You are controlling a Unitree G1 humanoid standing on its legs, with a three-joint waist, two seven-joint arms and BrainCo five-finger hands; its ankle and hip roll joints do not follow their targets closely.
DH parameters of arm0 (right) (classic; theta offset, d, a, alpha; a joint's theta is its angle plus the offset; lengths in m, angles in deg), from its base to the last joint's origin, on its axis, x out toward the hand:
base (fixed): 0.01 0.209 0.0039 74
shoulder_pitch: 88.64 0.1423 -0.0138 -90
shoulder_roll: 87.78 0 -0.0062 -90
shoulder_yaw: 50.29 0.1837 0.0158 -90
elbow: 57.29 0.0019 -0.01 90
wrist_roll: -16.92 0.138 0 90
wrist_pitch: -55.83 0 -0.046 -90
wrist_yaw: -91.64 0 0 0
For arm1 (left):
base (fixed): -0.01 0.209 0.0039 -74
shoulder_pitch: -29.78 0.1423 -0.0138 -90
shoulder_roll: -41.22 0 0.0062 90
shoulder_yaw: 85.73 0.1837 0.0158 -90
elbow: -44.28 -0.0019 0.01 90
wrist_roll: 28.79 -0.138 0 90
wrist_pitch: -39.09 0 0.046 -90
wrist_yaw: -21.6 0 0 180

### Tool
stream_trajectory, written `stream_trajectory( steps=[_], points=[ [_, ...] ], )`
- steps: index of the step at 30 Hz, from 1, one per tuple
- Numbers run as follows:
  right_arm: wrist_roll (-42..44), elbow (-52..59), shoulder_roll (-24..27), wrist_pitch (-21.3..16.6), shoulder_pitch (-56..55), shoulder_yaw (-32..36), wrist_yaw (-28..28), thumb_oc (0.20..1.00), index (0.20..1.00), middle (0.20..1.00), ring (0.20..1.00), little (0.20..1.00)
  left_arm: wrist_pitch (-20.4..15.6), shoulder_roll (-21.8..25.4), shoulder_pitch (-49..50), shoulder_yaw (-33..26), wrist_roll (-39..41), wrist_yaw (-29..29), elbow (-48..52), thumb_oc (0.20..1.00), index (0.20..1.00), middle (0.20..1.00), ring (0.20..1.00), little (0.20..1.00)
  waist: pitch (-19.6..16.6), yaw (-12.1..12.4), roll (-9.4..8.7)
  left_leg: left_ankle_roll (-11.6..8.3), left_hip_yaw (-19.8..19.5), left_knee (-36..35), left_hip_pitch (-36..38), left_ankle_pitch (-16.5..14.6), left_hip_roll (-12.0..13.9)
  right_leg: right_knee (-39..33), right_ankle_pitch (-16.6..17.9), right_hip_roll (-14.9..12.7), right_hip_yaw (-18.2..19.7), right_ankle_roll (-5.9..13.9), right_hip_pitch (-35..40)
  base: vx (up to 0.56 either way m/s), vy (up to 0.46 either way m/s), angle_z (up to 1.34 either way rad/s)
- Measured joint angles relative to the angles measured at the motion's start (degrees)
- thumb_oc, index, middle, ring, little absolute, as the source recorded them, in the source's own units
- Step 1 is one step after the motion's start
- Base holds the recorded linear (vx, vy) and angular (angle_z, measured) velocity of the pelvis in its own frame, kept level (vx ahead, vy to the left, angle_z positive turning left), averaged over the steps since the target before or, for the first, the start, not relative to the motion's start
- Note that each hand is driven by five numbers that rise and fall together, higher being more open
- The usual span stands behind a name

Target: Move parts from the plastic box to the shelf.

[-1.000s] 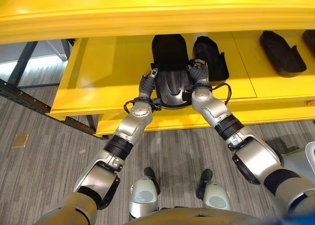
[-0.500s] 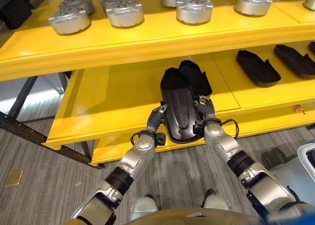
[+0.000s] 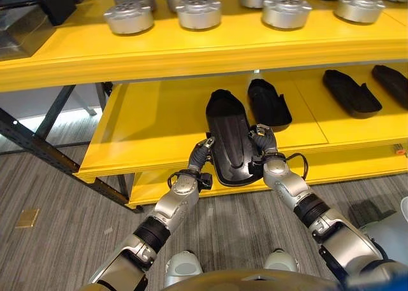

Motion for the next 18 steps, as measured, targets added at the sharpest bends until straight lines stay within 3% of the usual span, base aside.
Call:
stream_trajectory(
  steps=[2, 4, 6, 7, 8, 10, 11, 13, 18],
  points=[
    [-0.3, 0.0, -0.5, 0.2, -0.2, 0.2, -0.1, 0.200, 0.200, 0.200, 0.200, 0.200, 0.0, 0.1, 0.3, -0.3, -0.1, 0.0, 0.1, 0.200, 0.200, 0.200, 0.200, 0.200, 0.2, 0.5, 0.04, 0.54, 1.6, -0.2, 0.5, -0.6, -0.2, -1.3, 4.3, -0.2, -3.6, -1.78, -0.4, -0.04, 0.205, -0.41],
    [-0.8, 0.0, -0.9, 0.8, 0.2, 0.3, -0.1, 0.200, 0.200, 0.200, 0.200, 0.200, 0.1, -0.2, 1.1, -1.3, -0.1, 0.0, 0.8, 0.200, 0.200, 0.200, 0.200, 0.200, 0.6, 2.5, 0.29, 1.40, 5.9, -2.0, 2.0, -1.5, 0.4, -0.3, 8.7, -1.8, -14.7, -3.88, -3.1, -0.02, 0.172, -0.76],
    [-0.9, 0.4, -1.1, 1.6, 0.0, 0.3, -0.1, 0.200, 0.200, 0.200, 0.200, 0.200, 0.5, -0.1, 1.7, -1.5, -0.2, 0.0, 1.4, 0.200, 0.200, 0.200, 0.200, 0.200, 1.2, 2.7, 0.65, 2.22, 6.4, -2.8, 2.5, -2.2, -0.8, 2.0, 6.2, -1.5, -18.5, -2.38, -3.3, 0.02, 0.119, -0.35],
    [-0.9, 2.0, -0.7, 2.1, 0.0, 0.2, -0.1, 0.200, 0.200, 0.200, 0.200, 0.200, 1.0, 0.0, 2.2, -2.5, -0.2, 0.0, 2.9, 0.200, 0.200, 0.200, 0.200, 0.200, 1.7, 3.0, 0.20, 2.62, 6.8, -4.5, 3.5, -1.6, -1.2, 6.3, -1.6, 0.7, -20.3, -0.49, -4.1, 0.09, 0.017, -0.05],
    [-0.9, 2.3, -0.2, 2.4, -0.1, 0.0, -0.1, 0.200, 0.200, 0.200, 0.200, 0.200, 1.3, -0.1, 2.3, -2.3, -0.3, 0.0, 3.1, 0.200, 0.200, 0.200, 0.200, 0.200, 1.9, 2.4, 0.53, 2.71, 6.6, -5.8, 3.4, -0.8, -2.4, 3.2, -3.9, 3.2, -19.1, -1.82, -3.0, 0.12, 0.001, -0.04],
    [-1.3, 2.3, 0.5, 2.3, -0.4, -0.2, 0.0, 0.200, 0.200, 0.200, 0.200, 0.200, 1.3, -0.2, 3.0, -2.4, -0.4, -0.1, 3.4, 0.200, 0.200, 0.200, 0.200, 0.200, 2.5, 2.1, 1.58, 2.66, 6.4, -7.2, 4.1, -0.3, -2.7, 1.8, -4.5, 5.1, -17.0, -1.81, -2.8, 0.16, -0.015, 0.21],
    [-1.8, 2.9, 0.5, 2.0, -2.4, -0.2, 0.0, 0.200, 0.200, 0.200, 0.200, 0.200, 1.3, 0.0, 4.1, -1.8, -0.4, 0.2, 3.4, 0.200, 0.200, 0.200, 0.200, 0.200, 2.7, 0.7, 1.77, 2.95, 3.7, -8.6, 4.3, 0.9, -2.9, -0.6, -5.4, 9.4, -7.4, -2.05, -2.1, 0.12, -0.017, 0.72],
    [-1.8, 3.2, 0.8, 1.7, -3.8, -0.4, 0.3, 0.200, 0.200, 0.200, 0.200, 0.200, 1.3, -0.1, 5.2, -0.9, -0.7, 0.4, 3.4, 0.200, 0.200, 0.200, 0.200, 0.200, 2.7, -0.7, 1.56, 2.06, 1.7, -9.5, 5.0, 2.0, -3.7, -1.4, -5.2, 10.4, -6.5, -4.46, -1.2, 0.10, -0.043, 0.60],
    [-1.7, 2.8, 1.7, 0.4, -2.4, 0.1, 1.6, 0.200, 0.200, 0.200, 0.200, 0.200, 1.3, 0.1, 3.3, -1.0, -0.7, 0.6, 3.4, 0.200, 0.200, 0.200, 0.200, 0.200, 3.2, -0.5, 2.67, 1.19, 1.7, -10.3, 4.7, 2.7, -2.8, -2.7, -4.8, 11.9, -7.2, -5.69, -0.5, 0.03, -0.056, 0.01]
  ],
)
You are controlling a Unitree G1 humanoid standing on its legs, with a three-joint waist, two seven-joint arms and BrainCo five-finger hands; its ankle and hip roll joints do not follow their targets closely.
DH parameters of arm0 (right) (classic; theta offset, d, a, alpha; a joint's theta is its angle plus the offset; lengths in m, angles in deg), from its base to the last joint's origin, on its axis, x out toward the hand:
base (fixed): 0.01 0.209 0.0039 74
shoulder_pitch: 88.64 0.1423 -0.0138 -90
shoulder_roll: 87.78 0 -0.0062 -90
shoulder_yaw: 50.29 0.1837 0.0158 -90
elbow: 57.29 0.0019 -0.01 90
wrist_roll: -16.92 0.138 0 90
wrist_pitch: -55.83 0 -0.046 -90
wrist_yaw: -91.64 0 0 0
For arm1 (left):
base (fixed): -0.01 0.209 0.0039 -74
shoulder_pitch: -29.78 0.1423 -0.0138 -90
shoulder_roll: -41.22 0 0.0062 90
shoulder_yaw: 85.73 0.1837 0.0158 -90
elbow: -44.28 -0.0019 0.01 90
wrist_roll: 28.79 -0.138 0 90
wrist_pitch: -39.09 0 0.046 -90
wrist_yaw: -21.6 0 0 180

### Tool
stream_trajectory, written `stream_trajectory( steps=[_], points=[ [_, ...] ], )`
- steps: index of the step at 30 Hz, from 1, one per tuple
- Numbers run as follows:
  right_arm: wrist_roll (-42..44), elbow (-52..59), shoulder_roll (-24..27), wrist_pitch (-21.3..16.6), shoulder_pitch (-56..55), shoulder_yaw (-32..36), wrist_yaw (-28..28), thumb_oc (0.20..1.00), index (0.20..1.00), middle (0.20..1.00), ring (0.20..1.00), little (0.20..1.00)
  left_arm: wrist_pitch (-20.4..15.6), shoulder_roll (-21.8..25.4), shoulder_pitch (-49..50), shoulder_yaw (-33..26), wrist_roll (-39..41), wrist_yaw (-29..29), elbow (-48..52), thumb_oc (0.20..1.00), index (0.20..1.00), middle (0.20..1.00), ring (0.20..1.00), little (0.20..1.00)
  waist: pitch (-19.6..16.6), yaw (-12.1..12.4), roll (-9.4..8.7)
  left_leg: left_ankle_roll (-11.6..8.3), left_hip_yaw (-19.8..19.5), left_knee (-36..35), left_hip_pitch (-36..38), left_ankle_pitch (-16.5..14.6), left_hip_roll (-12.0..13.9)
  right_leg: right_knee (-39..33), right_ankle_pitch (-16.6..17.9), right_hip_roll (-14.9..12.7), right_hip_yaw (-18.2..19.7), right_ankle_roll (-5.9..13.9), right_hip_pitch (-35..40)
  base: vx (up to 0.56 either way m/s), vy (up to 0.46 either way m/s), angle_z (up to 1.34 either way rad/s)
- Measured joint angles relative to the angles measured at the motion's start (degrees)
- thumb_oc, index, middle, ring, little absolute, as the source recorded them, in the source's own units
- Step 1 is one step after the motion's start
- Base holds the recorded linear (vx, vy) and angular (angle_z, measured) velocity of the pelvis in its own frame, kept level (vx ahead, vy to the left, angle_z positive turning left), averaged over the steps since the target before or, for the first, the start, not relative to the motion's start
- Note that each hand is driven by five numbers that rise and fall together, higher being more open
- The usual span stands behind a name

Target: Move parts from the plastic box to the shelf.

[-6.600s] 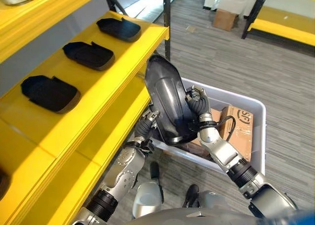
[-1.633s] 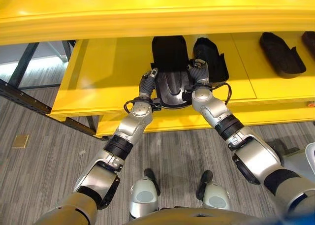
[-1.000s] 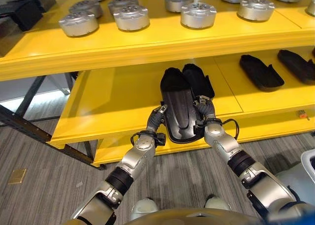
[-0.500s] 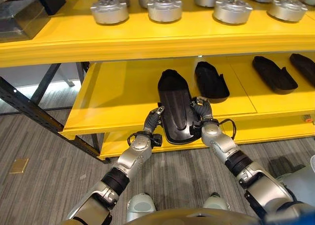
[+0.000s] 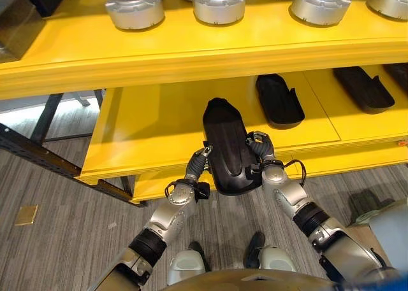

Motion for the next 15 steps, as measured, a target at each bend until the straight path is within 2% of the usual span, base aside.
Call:
stream_trajectory(
  steps=[3, 4, 5, 6, 7, 8, 9, 10, 12, 13, 14, 15],
  points=[
    [0.0, -0.1, 1.4, 0.0, 4.1, 0.1, 0.8, 0.200, 0.200, 0.200, 0.200, 0.200, -0.3, -0.4, -3.2, -0.3, 0.1, 0.0, 0.0, 0.200, 0.200, 0.200, 0.200, 0.200, 0.6, 0.2, 0.70, 0.09, -0.8, 2.7, -1.6, 0.0, 0.1, 0.7, -0.9, -0.8, -1.0, 0.33, 0.0, -0.02, -0.061, 0.18],
    [0.0, -1.1, 1.3, 0.0, 5.9, 0.2, 1.0, 0.200, 0.200, 0.200, 0.200, 0.200, -0.5, -0.5, -3.6, -1.4, 0.1, 0.1, 0.1, 0.200, 0.200, 0.200, 0.200, 0.200, 0.9, 1.0, 1.19, -0.87, -2.0, 5.6, -2.6, -0.2, 1.0, 2.8, -2.7, -0.7, -1.1, 0.42, -0.7, -0.03, 0.058, -0.14],
    [0.0, -4.5, 0.1, 0.3, 10.5, 0.0, 1.3, 0.200, 0.200, 0.200, 0.200, 0.200, -0.5, 0.1, -5.0, -2.6, 0.3, 0.1, 0.0, 0.200, 0.200, 0.200, 0.200, 0.200, 1.9, 2.9, -0.34, -2.48, -3.5, 16.4, -7.1, -1.3, 3.3, 9.9, -7.5, -2.2, -1.0, -2.84, -3.2, -0.04, 0.147, -0.22],
    [0.0, -5.6, -0.5, 0.8, 12.7, -0.7, 1.6, 0.200, 0.200, 0.200, 0.200, 0.200, -0.8, -0.4, -4.9, -4.2, 0.6, 0.1, -0.2, 0.200, 0.200, 0.200, 0.200, 0.200, 2.4, 3.1, 0.13, -2.32, -3.2, 19.6, -8.2, -1.5, 4.6, 9.6, -7.2, -2.7, -1.5, -4.03, -2.5, -0.06, 0.297, -0.22],
    [0.0, -5.8, -0.6, 1.2, 13.6, -0.8, 1.6, 0.200, 0.200, 0.200, 0.200, 0.200, -1.6, -0.5, -4.8, -4.6, 0.6, 0.1, -0.3, 0.200, 0.200, 0.200, 0.200, 0.200, 2.2, 2.9, 0.57, -1.99, -3.0, 19.8, -8.5, -2.5, 5.0, 9.4, -7.3, -2.6, -1.8, -3.93, -2.4, -0.08, 0.439, 0.11],
    [0.0, -5.7, -0.7, 1.3, 15.2, -0.9, 1.5, 0.200, 0.200, 0.200, 0.200, 0.200, -3.0, -0.4, -5.5, -5.3, 0.6, 0.1, -0.4, 0.200, 0.200, 0.200, 0.200, 0.200, 2.0, 2.0, 1.22, -2.13, -2.7, 14.3, -8.0, -2.5, 6.4, 9.8, -7.8, -2.6, -1.8, -3.45, -3.0, -0.08, 0.698, 0.04],
    [0.0, -5.4, -0.4, 1.3, 15.7, -0.9, 1.5, 0.200, 0.200, 0.200, 0.200, 0.200, -4.0, -0.2, -6.1, -5.1, 0.6, 0.1, -0.7, 0.200, 0.200, 0.200, 0.200, 0.200, 2.0, 1.6, 1.36, -3.58, -4.2, 5.4, -6.2, -0.8, 7.4, 10.4, -8.0, -2.8, -0.6, -3.26, -4.5, -0.05, 0.726, -0.12],
    [0.0, -5.3, 0.0, 1.4, 15.8, -1.1, 1.5, 0.200, 0.200, 0.200, 0.200, 0.200, -4.3, -0.2, -6.3, -4.8, 0.6, 0.0, -1.0, 0.200, 0.200, 0.200, 0.200, 0.200, 2.1, 1.4, 1.44, -5.10, -5.6, 1.2, -5.7, 0.9, 8.7, 11.1, -7.9, -2.7, 1.1, -2.86, -5.9, 0.00, 0.630, -0.41],
    [0.0, -5.4, 1.2, 2.2, 15.7, -2.2, 1.5, 0.200, 0.200, 0.200, 0.200, 0.200, -5.0, -0.5, -6.8, -3.5, 0.7, -0.1, -3.1, 0.200, 0.200, 0.200, 0.200, 0.200, 2.4, 1.6, 1.60, -8.89, -11.0, -2.7, -6.3, 4.9, 13.5, 13.5, -8.5, -3.0, 3.7, -2.50, -8.9, 0.00, 0.458, -0.56],
    [0.0, -5.4, 1.5, 2.4, 15.7, -2.7, 1.5, 0.200, 0.200, 0.200, 0.200, 0.200, -5.1, -0.5, -6.8, -3.2, 0.8, -0.1, -3.3, 0.200, 0.200, 0.200, 0.200, 0.200, 2.6, 1.8, 1.61, -9.00, -12.2, -2.8, -7.0, 6.4, 15.8, 15.6, -9.1, -3.4, 5.4, -2.20, -10.7, 0.00, 0.382, -0.74],
    [0.0, -5.4, 1.7, 2.5, 15.8, -2.6, 1.6, 0.200, 0.200, 0.200, 0.200, 0.200, -5.3, -0.7, -6.9, -3.1, 1.3, -0.1, -3.6, 0.200, 0.200, 0.200, 0.200, 0.200, 3.1, 1.7, 1.37, -8.42, -10.4, -2.0, -7.7, 6.7, 17.6, 18.5, -9.6, -5.3, 7.3, -1.65, -13.1, 0.02, 0.454, -0.67],
    [0.1, -5.4, 2.3, 2.5, 15.7, -2.7, 1.7, 0.200, 0.200, 0.200, 0.200, 0.200, -5.6, -1.0, -7.5, -2.6, 1.3, 0.0, -4.5, 0.200, 0.200, 0.200, 0.200, 0.200, 3.5, 1.0, 1.54, -7.85, -8.5, -2.0, -8.1, 6.6, 17.1, 20.5, -9.7, -8.0, 8.0, -0.89, -14.4, 0.00, 0.420, -0.39]
  ],
)
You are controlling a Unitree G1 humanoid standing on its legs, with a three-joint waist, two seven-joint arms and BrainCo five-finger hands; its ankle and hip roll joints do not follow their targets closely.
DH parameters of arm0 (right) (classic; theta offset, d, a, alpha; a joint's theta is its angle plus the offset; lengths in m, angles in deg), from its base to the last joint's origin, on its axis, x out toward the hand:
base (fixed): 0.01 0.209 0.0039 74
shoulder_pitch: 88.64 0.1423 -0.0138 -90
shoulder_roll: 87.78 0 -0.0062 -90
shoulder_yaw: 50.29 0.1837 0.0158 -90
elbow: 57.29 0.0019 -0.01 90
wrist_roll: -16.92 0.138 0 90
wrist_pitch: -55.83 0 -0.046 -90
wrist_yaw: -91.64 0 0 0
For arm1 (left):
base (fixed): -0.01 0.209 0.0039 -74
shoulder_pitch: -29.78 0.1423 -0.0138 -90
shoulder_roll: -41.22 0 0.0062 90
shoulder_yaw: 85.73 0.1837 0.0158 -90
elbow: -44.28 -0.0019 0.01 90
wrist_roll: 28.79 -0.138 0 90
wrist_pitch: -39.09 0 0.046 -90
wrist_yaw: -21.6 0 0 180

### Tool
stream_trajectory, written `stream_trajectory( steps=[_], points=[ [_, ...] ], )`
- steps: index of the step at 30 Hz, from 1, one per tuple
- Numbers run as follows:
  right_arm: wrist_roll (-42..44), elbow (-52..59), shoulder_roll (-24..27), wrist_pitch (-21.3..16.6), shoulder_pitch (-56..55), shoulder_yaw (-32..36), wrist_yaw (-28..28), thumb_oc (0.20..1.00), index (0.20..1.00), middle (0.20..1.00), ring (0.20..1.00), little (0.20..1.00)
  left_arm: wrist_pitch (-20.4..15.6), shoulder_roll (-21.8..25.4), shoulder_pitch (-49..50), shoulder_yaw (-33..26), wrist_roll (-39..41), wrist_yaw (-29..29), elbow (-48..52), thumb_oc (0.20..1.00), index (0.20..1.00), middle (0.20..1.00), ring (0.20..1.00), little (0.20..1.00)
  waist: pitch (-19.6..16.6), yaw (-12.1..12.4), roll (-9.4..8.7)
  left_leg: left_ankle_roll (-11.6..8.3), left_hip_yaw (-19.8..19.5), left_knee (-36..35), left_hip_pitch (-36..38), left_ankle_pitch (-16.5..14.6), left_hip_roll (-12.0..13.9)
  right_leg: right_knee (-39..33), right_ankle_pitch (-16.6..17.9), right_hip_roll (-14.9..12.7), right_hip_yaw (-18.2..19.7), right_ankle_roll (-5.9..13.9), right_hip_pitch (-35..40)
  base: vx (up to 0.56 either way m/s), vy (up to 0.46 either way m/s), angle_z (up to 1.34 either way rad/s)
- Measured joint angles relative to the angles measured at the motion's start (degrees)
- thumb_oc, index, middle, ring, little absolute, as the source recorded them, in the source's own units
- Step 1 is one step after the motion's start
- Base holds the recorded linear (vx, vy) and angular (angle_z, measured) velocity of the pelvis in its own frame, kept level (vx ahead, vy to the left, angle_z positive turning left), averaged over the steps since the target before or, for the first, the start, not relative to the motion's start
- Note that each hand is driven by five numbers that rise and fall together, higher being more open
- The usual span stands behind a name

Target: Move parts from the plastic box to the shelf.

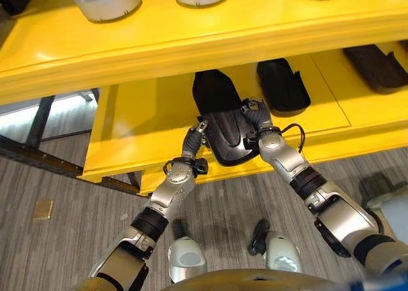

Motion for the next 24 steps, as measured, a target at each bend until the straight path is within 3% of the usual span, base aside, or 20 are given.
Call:
stream_trajectory(
  steps=[1, 2, 3, 4, 5, 7, 9, 12, 16, 24],
  points=[
    [0.3, 0.0, 1.4, 0.1, -0.2, -0.7, 0.3, 0.200, 0.200, 0.200, 0.200, 0.200, 0.0, -1.3, -1.0, 0.7, 0.0, 0.0, -1.4, 0.200, 0.200, 0.200, 0.200, 0.200, 0.3, -1.7, 1.41, 0.77, 1.5, 0.7, -0.4, -0.4, -2.2, 1.0, 1.3, -2.9, 0.3, 2.31, -0.2, -0.03, 0.359, -0.05],
    [0.6, 0.0, 2.2, 0.1, 0.1, -0.6, 0.3, 0.200, 0.200, 0.200, 0.200, 0.200, 0.0, -2.3, -1.7, 0.9, 0.0, -0.6, -2.1, 0.200, 0.200, 0.200, 0.200, 0.200, 0.5, -2.7, 3.14, 2.74, 2.6, 2.9, -0.8, -1.4, -4.6, 1.4, 2.0, -3.7, 0.0, 3.99, 0.1, -0.08, 0.242, -0.07],
    [0.8, 0.1, 2.4, -0.1, 0.1, -0.4, 0.2, 0.200, 0.200, 0.200, 0.200, 0.200, -0.1, -2.7, -2.4, 0.9, 0.0, -0.6, -2.7, 0.200, 0.200, 0.200, 0.200, 0.200, 1.2, -1.9, 2.91, 0.57, 0.5, 4.0, -1.0, 1.5, -5.1, 1.8, 2.3, -5.1, 0.4, 4.37, 0.1, -0.09, 0.167, -0.16],
    [1.6, 0.0, 2.2, -0.2, 0.1, -0.3, 0.1, 0.200, 0.200, 0.200, 0.200, 0.200, -0.2, -2.0, -2.6, 0.9, 0.0, -0.5, -2.7, 0.200, 0.200, 0.200, 0.200, 0.200, 1.6, -1.3, 1.81, -0.01, 1.1, 5.5, -1.7, 0.2, -6.2, 1.8, 2.2, -6.3, 0.4, 4.44, -0.2, -0.10, 0.196, -0.14],
    [2.3, -1.3, 0.7, -0.3, 1.3, 0.3, -0.1, 0.200, 0.200, 0.200, 0.200, 0.200, -0.4, -0.8, -3.3, 1.3, 0.2, -0.6, -2.8, 0.200, 0.200, 0.200, 0.200, 0.200, 1.9, -0.4, 0.10, 0.87, 0.9, 7.2, -3.8, -0.4, -8.2, 0.5, 3.7, -6.6, 0.4, 5.62, -0.5, -0.10, 0.137, 0.19],
    [2.3, -2.6, 0.4, -0.3, 3.3, 0.7, -0.1, 0.200, 0.200, 0.200, 0.200, 0.200, -0.4, -0.5, -5.0, 1.2, 1.8, -0.7, -3.0, 0.200, 0.200, 0.200, 0.200, 0.200, 3.1, 0.6, -0.20, 1.67, 0.6, 8.3, -5.8, -0.6, -9.3, -1.8, 6.6, -7.3, 0.2, 6.75, -0.5, -0.08, 0.101, 0.21],
    [2.4, -2.7, -0.1, -0.3, 4.2, 1.1, -0.4, 0.200, 0.200, 0.200, 0.200, 0.200, -0.8, 1.0, -5.7, 0.9, 2.2, -0.5, -3.1, 0.200, 0.200, 0.200, 0.200, 0.200, 4.6, 1.6, -0.19, 2.13, 0.5, 8.0, -6.3, -0.4, -10.0, -6.8, 9.6, -7.0, -0.8, 7.36, 1.5, -0.07, 0.075, 0.08],
    [2.4, -2.6, -0.6, -0.3, 5.2, 1.9, -0.2, 0.200, 0.200, 0.200, 0.200, 0.200, -1.0, 1.6, -6.3, 0.7, 2.2, -0.7, -2.2, 0.200, 0.200, 0.200, 0.200, 0.200, 5.7, 1.9, -0.40, 2.43, 0.3, 8.1, -6.3, -0.6, -10.1, -9.1, 10.8, -6.7, -1.6, 7.86, 2.9, -0.09, 0.053, 0.07],
    [2.2, -2.5, -0.2, -0.6, 7.5, 2.8, 0.1, 0.200, 0.200, 0.200, 0.200, 0.200, -1.0, 1.6, -8.8, 0.2, 2.1, -1.0, -2.1, 0.200, 0.200, 0.200, 0.200, 0.200, 8.2, 1.4, -0.32, 2.37, 0.3, 8.1, -6.7, -0.6, -9.3, -9.9, 11.0, -5.7, -2.2, 7.85, 3.0, -0.06, 0.023, -0.02],
    [1.6, -2.0, 0.9, -1.1, 10.5, 2.8, -0.2, 0.200, 0.200, 0.200, 0.200, 0.200, -1.3, 1.3, -11.3, -1.4, 1.7, -1.1, -1.6, 0.200, 0.200, 0.200, 0.200, 0.200, 9.4, 0.8, 0.43, 2.01, -0.4, 8.9, -8.3, -0.3, -7.9, -9.4, 10.7, -4.7, -2.5, 7.44, 1.8, 0.00, -0.006, -0.02]
  ],
)
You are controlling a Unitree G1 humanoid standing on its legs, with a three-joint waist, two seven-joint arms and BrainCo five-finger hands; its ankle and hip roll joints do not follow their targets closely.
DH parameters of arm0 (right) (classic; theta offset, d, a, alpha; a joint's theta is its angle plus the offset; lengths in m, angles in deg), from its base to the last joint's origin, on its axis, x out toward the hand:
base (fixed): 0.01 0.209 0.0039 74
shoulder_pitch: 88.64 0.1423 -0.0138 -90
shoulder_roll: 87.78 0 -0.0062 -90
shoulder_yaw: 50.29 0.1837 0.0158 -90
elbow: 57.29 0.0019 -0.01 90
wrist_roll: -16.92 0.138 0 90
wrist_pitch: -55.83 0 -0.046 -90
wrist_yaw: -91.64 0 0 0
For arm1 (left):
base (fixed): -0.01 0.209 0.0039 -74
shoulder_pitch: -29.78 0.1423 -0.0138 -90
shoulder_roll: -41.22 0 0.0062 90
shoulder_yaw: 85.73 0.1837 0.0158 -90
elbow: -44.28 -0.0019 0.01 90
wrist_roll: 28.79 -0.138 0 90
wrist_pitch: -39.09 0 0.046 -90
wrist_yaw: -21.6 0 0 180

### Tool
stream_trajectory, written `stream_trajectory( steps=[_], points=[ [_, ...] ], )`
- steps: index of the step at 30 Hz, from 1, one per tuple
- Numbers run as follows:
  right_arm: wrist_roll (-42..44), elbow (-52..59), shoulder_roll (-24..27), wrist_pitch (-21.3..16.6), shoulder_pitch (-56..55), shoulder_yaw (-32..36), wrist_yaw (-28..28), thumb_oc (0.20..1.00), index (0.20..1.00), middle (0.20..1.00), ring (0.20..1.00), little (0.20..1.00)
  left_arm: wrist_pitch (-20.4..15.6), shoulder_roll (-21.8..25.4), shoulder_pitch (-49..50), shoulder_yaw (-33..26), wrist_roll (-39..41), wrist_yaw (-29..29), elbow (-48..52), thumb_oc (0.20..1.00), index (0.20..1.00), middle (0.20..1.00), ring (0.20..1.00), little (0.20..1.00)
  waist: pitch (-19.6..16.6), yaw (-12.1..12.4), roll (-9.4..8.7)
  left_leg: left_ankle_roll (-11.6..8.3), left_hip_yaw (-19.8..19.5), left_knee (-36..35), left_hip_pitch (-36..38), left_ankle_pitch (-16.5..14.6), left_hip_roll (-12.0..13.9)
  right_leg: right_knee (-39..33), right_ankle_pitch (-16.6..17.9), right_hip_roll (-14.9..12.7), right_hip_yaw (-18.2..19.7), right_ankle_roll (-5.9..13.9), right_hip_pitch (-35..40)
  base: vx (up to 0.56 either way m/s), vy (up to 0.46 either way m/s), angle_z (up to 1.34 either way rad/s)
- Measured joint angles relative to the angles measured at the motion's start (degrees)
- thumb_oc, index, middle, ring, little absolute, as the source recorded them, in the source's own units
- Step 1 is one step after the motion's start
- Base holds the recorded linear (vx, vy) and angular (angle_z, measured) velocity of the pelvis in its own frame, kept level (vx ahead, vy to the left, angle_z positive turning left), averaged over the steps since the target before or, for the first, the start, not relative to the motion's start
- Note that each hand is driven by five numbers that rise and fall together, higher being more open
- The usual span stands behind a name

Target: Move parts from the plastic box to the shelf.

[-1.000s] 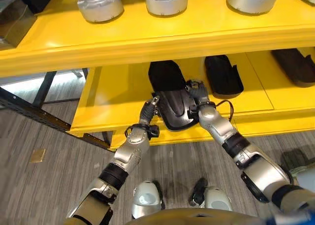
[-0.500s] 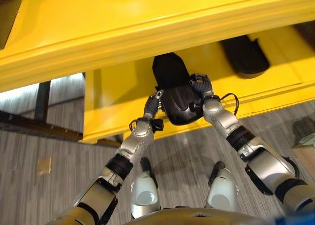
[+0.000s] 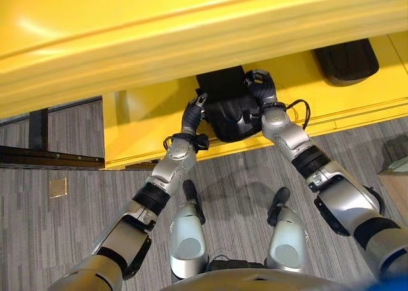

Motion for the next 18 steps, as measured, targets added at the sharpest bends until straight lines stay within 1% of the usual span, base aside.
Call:
stream_trajectory(
  steps=[6, 10, 14, 18],
  points=[
    [-0.4, -0.2, 0.6, 0.2, 4.3, 0.0, -1.1, 0.200, 0.200, 0.200, 0.200, 0.200, 0.0, 0.1, -3.4, -1.7, 0.0, 0.0, 0.0, 0.200, 0.200, 0.200, 0.200, 0.200, 1.0, -0.1, -0.03, -0.02, -0.1, 0.6, -0.3, 0.0, 0.4, 1.9, -0.8, -0.1, 0.5, -0.45, -1.2, 0.00, -0.004, -0.01],
    [-1.3, -1.0, 1.5, 0.2, 8.7, 0.2, -1.3, 0.200, 0.200, 0.200, 0.200, 0.200, 0.0, 0.3, -7.5, -2.5, 0.4, -0.1, -0.6, 0.200, 0.200, 0.200, 0.200, 0.200, 1.1, 0.1, -0.09, -0.14, -0.3, 2.3, -3.1, -0.1, 1.1, 4.8, -1.8, -0.1, 1.5, -0.99, -4.9, 0.00, -0.007, -0.03],
    [-2.1, -1.1, 1.8, 0.7, 10.0, 0.6, -1.5, 0.200, 0.200, 0.200, 0.200, 0.200, 0.0, 0.1, -9.2, -2.7, 0.6, -0.1, -1.4, 0.200, 0.200, 0.200, 0.200, 0.200, 1.2, -0.1, -0.13, -0.22, -0.4, 2.7, -3.8, 0.0, 1.3, 5.9, -2.2, -0.1, 1.7, -1.39, -6.0, 0.01, -0.018, -0.03],
    [-2.1, -3.9, 2.1, 1.0, 15.7, 0.8, -2.5, 0.200, 0.200, 0.200, 0.200, 0.200, 0.8, 1.1, -15.2, -3.4, 0.6, -0.1, -3.5, 0.200, 0.200, 0.200, 0.200, 0.200, 2.8, 0.2, -0.69, -0.52, -0.8, 4.5, -6.4, 0.2, 2.4, 9.8, -3.8, -0.2, 2.3, -2.26, -9.5, 0.05, -0.073, -0.01]
  ],
)
